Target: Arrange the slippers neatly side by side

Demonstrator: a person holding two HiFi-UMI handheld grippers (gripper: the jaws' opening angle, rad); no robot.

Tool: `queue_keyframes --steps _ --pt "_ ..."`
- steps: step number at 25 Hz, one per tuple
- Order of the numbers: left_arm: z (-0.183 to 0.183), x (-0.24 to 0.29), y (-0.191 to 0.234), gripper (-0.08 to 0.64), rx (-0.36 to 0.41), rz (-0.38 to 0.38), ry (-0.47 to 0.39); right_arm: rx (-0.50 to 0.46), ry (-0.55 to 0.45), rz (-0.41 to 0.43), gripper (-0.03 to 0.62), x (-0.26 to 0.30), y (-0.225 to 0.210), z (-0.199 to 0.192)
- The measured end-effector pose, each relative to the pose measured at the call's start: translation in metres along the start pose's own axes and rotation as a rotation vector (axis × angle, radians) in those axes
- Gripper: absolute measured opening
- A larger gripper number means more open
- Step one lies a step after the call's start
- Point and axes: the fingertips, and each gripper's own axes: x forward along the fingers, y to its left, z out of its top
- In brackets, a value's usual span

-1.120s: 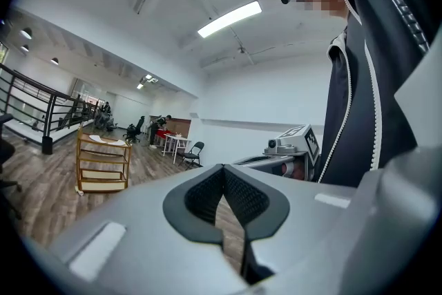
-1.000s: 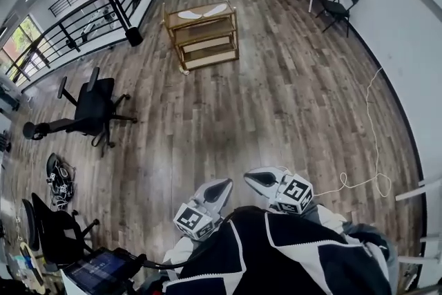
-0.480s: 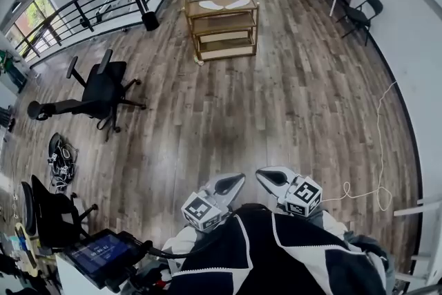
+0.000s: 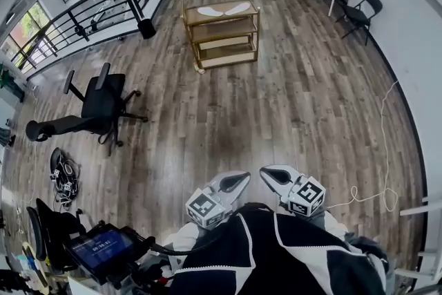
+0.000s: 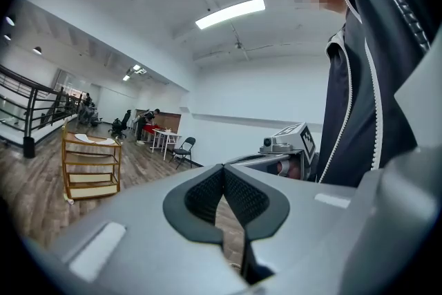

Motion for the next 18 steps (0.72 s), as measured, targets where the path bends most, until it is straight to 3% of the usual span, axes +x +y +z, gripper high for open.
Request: queue_keyframes --steps 18 --pt "0.005 -0.022 0.141 0.011 -0.017 -0.076 -0.002 0.029 -0.029 -0.099 0.005 0.132 -0.06 0.027"
